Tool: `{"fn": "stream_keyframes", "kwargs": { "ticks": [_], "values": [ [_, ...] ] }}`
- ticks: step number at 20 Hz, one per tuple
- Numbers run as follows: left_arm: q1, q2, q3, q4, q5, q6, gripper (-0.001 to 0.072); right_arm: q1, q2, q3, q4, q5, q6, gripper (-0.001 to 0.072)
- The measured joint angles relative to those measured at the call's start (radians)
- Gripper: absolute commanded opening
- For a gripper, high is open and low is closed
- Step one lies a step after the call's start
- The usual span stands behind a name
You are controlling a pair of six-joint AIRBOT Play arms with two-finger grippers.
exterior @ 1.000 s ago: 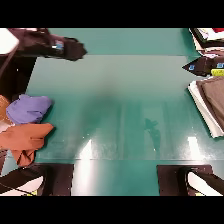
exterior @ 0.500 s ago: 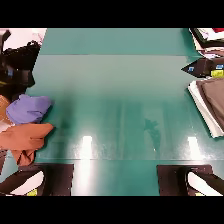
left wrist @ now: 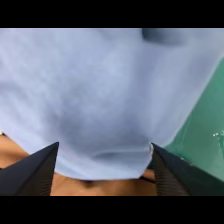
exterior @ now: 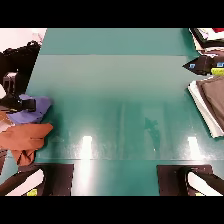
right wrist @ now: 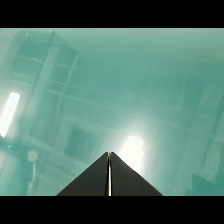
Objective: Fold the shirts.
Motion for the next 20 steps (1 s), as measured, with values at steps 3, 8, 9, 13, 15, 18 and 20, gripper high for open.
{"fn": "stream_keyframes", "kwargs": {
  "ticks": [3, 8, 9, 13, 15, 18, 20],
  "values": [
    [0.004, 0.0, -0.029, 0.003, 0.028, -0.021, 0.0255, 0.0, 0.0, 0.0, 0.0, -0.014, 0.0, 0.0015],
    [0.006, 0.006, -0.026, 0.003, 0.035, -0.034, 0.0026, 0.0, 0.0, 0.0, 0.0, -0.022, 0.0, 0.0015],
    [0.006, 0.013, -0.006, -0.005, 0.027, -0.035, 0.0026, 0.0, 0.001, 0.0, 0.001, -0.023, 0.0, 0.0015],
    [0.004, 0.092, 0.192, -0.084, -0.022, -0.02, 0.0026, 0.0, 0.032, 0.0, 0.016, -0.057, 0.0, 0.0015],
    [-0.017, 0.137, 0.341, -0.16, -0.054, 0.021, 0.0026, 0.0, 0.063, 0.0, 0.023, -0.102, 0.0, 0.0015],
    [-0.118, 0.181, 0.594, -0.253, -0.098, 0.072, 0.0024, 0.0, 0.109, 0.0, 0.024, -0.173, 0.0, 0.0015],
    [-0.215, 0.193, 0.716, -0.285, -0.107, 0.089, 0.0024, 0.0, 0.131, 0.0, 0.026, -0.208, 0.0, 0.0015]
  ]
}}
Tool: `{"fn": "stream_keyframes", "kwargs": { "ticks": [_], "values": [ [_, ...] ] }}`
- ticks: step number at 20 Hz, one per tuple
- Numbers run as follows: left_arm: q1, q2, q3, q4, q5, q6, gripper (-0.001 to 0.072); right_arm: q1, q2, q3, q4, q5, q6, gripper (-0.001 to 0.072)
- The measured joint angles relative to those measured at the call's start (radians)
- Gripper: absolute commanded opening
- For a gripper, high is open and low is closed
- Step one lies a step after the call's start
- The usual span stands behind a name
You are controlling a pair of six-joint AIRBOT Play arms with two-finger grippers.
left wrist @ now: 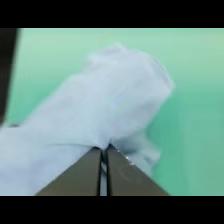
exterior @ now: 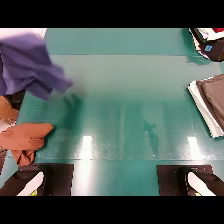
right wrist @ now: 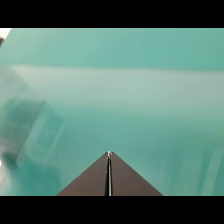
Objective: Fold the shirts.
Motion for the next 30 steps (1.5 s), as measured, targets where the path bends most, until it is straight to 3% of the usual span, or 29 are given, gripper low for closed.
{"fn": "stream_keyframes", "kwargs": {
  "ticks": [4, 9, 11, 12, 15, 18, 24, 27, 30],
  "values": [
    [-0.198, -0.03, 0.101, -0.022, 0.001, 0.007, 0.0025, 0.0, 0.019, 0.0, 0.0, -0.039, 0.0, 0.0015],
    [-0.478, -0.223, 0.131, -0.036, -0.074, -0.002, 0.0031, 0.0, 0.026, 0.0, 0.0, -0.053, 0.0, 0.0015],
    [-0.585, -0.321, 0.135, -0.046, -0.078, -0.005, 0.0548, 0.0, 0.026, 0.0, 0.0, -0.056, 0.0, 0.0015],
    [-0.636, -0.373, 0.136, -0.052, -0.076, -0.004, 0.0606, 0.0, 0.026, 0.0, 0.0, -0.057, 0.0, 0.0015],
    [-0.73, -0.497, 0.138, -0.058, -0.052, 0.018, 0.0607, 0.0, 0.026, 0.0, 0.0, -0.057, 0.0, 0.0015],
    [-0.729, -0.558, 0.139, 0.046, -0.029, 0.031, 0.0607, 0.0, 0.026, 0.0, 0.0, -0.046, 0.0, 0.0015],
    [-0.444, -0.597, 0.089, 0.127, -0.045, -0.056, 0.0607, 0.0, 0.026, 0.0, 0.0, -0.028, 0.0, 0.0015],
    [-0.282, -0.601, -0.028, 0.03, -0.041, -0.074, 0.0607, 0.0, 0.026, 0.0, 0.0, -0.026, 0.0, 0.0015],
    [-0.184, -0.603, -0.188, -0.106, 0.01, -0.037, 0.0607, 0.0, 0.026, 0.0, 0.0, -0.025, 0.0, 0.0015]
  ]
}}
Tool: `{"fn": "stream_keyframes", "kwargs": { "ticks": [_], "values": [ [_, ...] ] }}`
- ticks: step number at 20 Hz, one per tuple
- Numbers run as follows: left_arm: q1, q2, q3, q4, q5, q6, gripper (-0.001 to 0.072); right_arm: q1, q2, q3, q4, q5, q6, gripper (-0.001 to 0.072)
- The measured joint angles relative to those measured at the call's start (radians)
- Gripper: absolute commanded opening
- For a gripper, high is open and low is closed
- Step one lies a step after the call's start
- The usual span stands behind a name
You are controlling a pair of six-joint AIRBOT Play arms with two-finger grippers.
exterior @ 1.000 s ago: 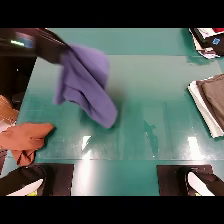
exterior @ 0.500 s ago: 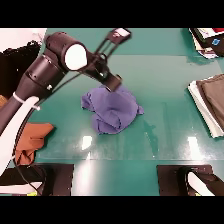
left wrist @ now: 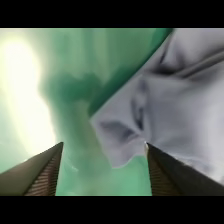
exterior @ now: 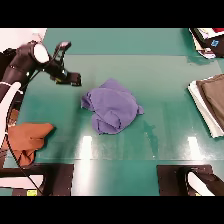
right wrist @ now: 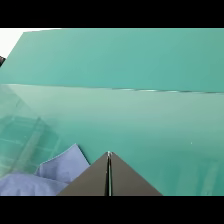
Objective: Fold the shirts.
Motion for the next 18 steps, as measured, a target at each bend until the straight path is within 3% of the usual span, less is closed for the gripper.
{"fn": "stream_keyframes", "kwargs": {
  "ticks": [6, 11, 12, 13, 14, 18],
  "values": [
    [0.056, -0.002, -0.211, -0.186, 0.174, 0.081, 0.0607, 0.0, 0.0, 0.0, 0.0, 0.004, 0.0, 0.0015],
    [0.041, -0.038, -0.249, -0.251, 0.222, 0.098, 0.0604, 0.0, 0.0, 0.0, 0.0, 0.023, 0.0, 0.0015],
    [0.032, -0.047, -0.251, -0.256, 0.224, 0.099, 0.0461, 0.0, 0.0, 0.0, 0.0, 0.028, 0.0, 0.0015],
    [0.027, -0.052, -0.253, -0.261, 0.227, 0.1, 0.0107, 0.0, 0.0, 0.0, 0.0, 0.035, 0.0, 0.0015],
    [0.023, -0.056, -0.251, -0.266, 0.23, 0.1, 0.0027, 0.0, 0.0, 0.0, -0.001, 0.043, 0.0, 0.0015],
    [0.033, -0.056, -0.185, -0.272, 0.198, 0.097, 0.0026, 0.003, -0.028, -0.003, -0.002, 0.128, 0.0, 0.0015]
  ]
}}
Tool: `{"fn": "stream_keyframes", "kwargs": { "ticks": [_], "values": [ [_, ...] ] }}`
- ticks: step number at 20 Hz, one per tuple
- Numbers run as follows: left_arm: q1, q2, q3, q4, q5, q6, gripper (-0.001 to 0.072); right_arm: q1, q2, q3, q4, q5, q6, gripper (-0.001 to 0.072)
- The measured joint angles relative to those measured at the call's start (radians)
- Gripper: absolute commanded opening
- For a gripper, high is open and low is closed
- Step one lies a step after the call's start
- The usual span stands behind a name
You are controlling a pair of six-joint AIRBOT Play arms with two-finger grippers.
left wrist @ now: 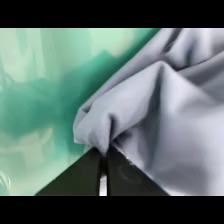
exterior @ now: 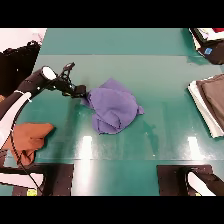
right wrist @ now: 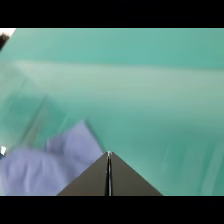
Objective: Fold the shirts.
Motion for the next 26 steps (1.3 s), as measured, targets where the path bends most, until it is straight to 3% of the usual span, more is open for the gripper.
{"fn": "stream_keyframes", "kwargs": {
  "ticks": [2, 3, 4, 5, 6, 12, 14, 21, 22, 23, 24, 26],
  "values": [
    [0.016, 0.001, 0.071, 0.003, -0.039, 0.0, 0.0026, 0.015, -0.032, -0.034, 0.0, 0.065, 0.008, 0.0018],
    [0.023, 0.002, 0.113, 0.009, -0.063, 0.0, 0.0026, 0.027, -0.048, -0.065, 0.0, 0.088, 0.01, 0.0096],
    [0.027, 0.002, 0.153, 0.012, -0.082, 0.0, 0.0026, 0.047, -0.068, -0.11, 0.0, 0.107, 0.017, 0.0323],
    [0.031, 0.002, 0.186, 0.016, -0.097, 0.0, 0.0026, 0.071, -0.09, -0.157, 0.0, 0.12, 0.019, 0.0475],
    [0.033, 0.002, 0.214, 0.018, -0.11, 0.002, 0.0026, 0.104, -0.117, -0.211, 0.002, 0.127, 0.025, 0.0507],
    [0.039, 0.002, 0.277, 0.024, -0.14, 0.005, 0.0026, 0.341, -0.328, -0.417, 0.109, 0.014, 0.003, 0.0495],
    [0.039, 0.002, 0.282, 0.026, -0.146, 0.006, 0.0026, 0.391, -0.398, -0.414, 0.134, -0.061, -0.01, 0.0435],
    [0.039, 0.002, 0.287, 0.026, -0.151, 0.006, 0.0026, 0.446, -0.584, -0.283, 0.161, -0.163, -0.023, 0.0434],
    [0.039, 0.002, 0.287, 0.026, -0.151, 0.006, 0.0026, 0.447, -0.604, -0.265, 0.164, -0.169, -0.024, 0.0396],
    [0.039, 0.002, 0.287, 0.026, -0.151, 0.006, 0.0026, 0.45, -0.621, -0.249, 0.165, -0.171, -0.024, 0.0229],
    [0.039, 0.002, 0.287, 0.025, -0.151, 0.006, 0.0026, 0.452, -0.636, -0.233, 0.165, -0.171, -0.025, 0.0136],
    [0.039, 0.002, 0.287, 0.023, -0.151, 0.006, 0.0026, 0.459, -0.656, -0.208, 0.166, -0.177, -0.025, 0.0137]
  ]
}}
